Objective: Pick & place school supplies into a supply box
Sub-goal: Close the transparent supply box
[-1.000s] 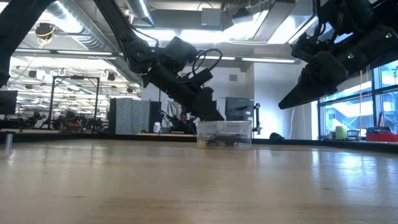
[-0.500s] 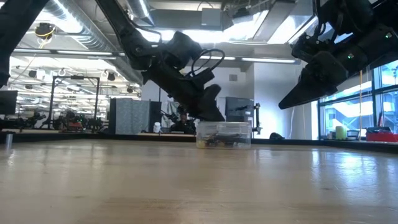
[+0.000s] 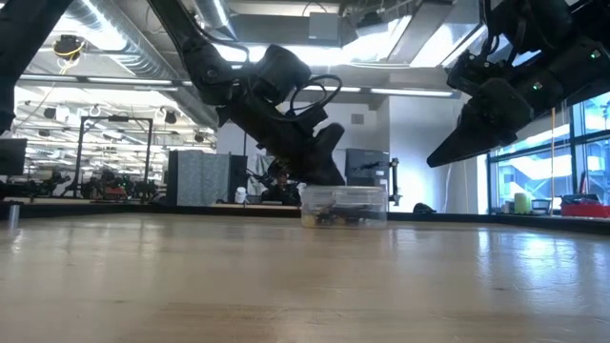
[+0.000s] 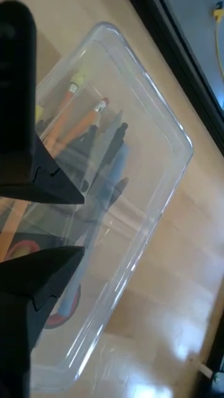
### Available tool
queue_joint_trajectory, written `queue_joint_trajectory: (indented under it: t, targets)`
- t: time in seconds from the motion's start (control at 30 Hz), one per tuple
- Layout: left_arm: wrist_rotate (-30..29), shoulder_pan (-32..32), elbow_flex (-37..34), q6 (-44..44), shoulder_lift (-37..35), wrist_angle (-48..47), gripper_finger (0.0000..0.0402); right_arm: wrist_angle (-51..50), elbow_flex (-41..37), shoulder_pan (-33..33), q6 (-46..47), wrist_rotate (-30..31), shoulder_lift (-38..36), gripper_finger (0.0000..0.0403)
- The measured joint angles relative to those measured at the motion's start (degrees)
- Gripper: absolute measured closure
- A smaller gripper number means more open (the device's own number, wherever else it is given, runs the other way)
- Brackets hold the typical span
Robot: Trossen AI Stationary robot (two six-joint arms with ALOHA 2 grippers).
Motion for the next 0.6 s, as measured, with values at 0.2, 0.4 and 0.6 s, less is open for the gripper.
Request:
queue_joint_trajectory:
  t: [0.2,0.4,0.6]
  targets:
    - [0.8,-1.3,0.1,-0.9,2.1,2.9,0.0292,-0.2,0.0,0.0,0.0,-0.8,0.0,0.0315]
    - [0.5,-2.2,0.1,-4.5,4.5,5.8,0.0293,-0.2,0.0,0.0,0.0,-1.0,0.0,0.0315]
    - [0.4,-3.3,0.1,-4.9,4.6,6.0,0.0293,-0.3,0.0,-0.2,0.0,1.0,0.0,0.0315]
